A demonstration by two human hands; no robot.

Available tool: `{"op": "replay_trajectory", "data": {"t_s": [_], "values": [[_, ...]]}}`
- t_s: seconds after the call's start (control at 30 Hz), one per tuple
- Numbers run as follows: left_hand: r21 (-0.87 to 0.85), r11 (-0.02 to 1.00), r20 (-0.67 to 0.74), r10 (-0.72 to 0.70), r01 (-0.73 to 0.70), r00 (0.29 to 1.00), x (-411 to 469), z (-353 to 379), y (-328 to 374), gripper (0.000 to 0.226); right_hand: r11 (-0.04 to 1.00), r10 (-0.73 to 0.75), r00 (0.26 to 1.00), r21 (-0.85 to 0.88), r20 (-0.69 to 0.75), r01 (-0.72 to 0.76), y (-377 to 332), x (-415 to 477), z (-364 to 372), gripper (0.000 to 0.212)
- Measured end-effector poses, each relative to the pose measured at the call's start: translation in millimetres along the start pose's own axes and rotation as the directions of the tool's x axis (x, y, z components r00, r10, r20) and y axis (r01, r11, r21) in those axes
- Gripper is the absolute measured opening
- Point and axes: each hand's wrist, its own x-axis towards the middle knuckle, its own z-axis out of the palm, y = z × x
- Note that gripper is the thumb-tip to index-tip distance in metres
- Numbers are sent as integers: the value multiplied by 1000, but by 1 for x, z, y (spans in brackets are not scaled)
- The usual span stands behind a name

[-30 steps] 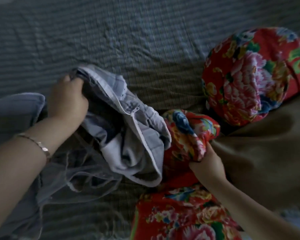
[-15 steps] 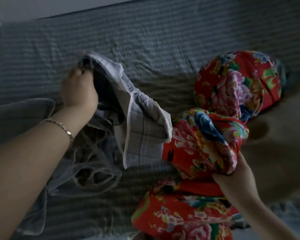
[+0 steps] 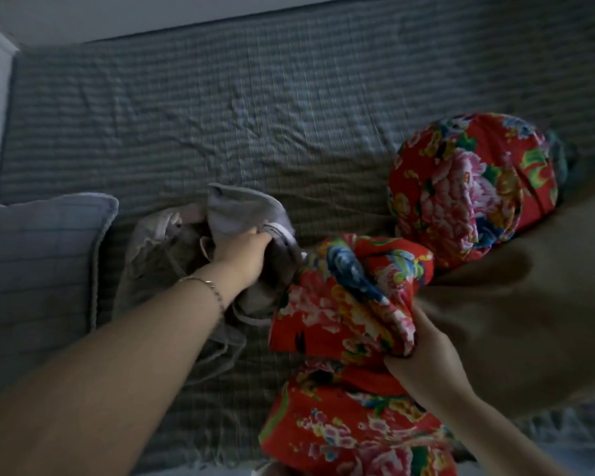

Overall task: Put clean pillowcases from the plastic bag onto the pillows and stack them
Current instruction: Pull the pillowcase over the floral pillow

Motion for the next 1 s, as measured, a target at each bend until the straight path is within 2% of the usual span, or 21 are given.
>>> {"op": "replay_trajectory", "data": {"t_s": [0.07, 0.1, 0.13, 0.2, 0.3, 0.4, 0.47, 0.53, 0.63, 0.7, 0.77, 0.8, 0.83, 0.87, 0.9, 0.93, 0.97, 1.0], "values": [[1, 999, 37, -38, 38, 999, 8, 4, 0, 31, 985, -148, 985, -71, 94, 155, 5, -8, 0, 74], [25, 1000, 67, -1, 0, 998, 13, 4, 0, 34, 960, -217, 958, -136, 189, 244, 5, -13, 0, 70], [37, 995, 112, 88, -93, 990, 13, -2, 4, 41, 920, -269, 914, -200, 304, 337, 4, -16, 2, 68], [2, 951, 118, 307, -310, 944, 6, -14, 21, 55, 843, -260, 831, -304, 492, 443, -3, -17, 8, 65], [40, 854, 161, 507, -519, 846, -19, -31, 43, 49, 832, -326, 777, -227, 538, 506, -8, -11, 22, 61], [166, 694, 285, 646, -701, 708, -34, -28, 40, 41, 878, -335, 818, -162, 467, 451, 2, 6, 31, 57], [272, 614, 330, 663, -741, 672, -41, -23, 36, 39, 921, -296, 887, -139, 354, 363, 5, 20, 28, 56], [306, 664, 332, 597, -682, 730, -49, -17, 39, 41, 966, -207, 938, -95, 279, 241, 2, 31, 23, 59], [336, 735, 229, 543, -589, 808, -50, -14, 44, 43, 998, -54, 977, -22, 206, 60, -3, 39, 18, 61], [347, 732, 133, 580, -586, 803, -51, -17, 46, 46, 993, 57, 984, 96, 170, -74, -2, 43, 17, 76], [365, 623, -50, 755, -692, 654, -55, -12, 41, 53, 933, 177, 974, 291, 138, -211, 6, 46, 16, 91], [381, 578, -136, 807, -721, 575, -58, -8, 35, 55, 880, 226, 967, 402, 116, -254, 9, 48, 15, 92], [402, 570, -211, 819, -717, 534, -62, -1, 28, 54, 825, 269, 958, 490, 98, -282, 11, 48, 13, 90], [406, 617, -284, 787, -674, 548, -65, 5, 22, 54, 777, 309, 947, 552, 84, -302, 14, 48, 12, 86], [365, 725, -379, 689, -584, 618, -65, 10, 17, 55, 727, 349, 934, 606, 78, -323, 14, 47, 12, 80], [266, 863, -449, 506, -430, 737, -64, 12, 15, 56, 672, 391, 917, 656, 80, -344, 15, 46, 13, 74], [137, 967, -461, 255, -216, 850, -60, 15, 12, 55, 610, 430, 898, 704, 94, -365, 15, 45, 14, 67], [13, 1000, -392, -11, 17, 920, -55, 18, 8, 50, 548, 460, 880, 743, 117, -385, 14, 44, 16, 60]]}}
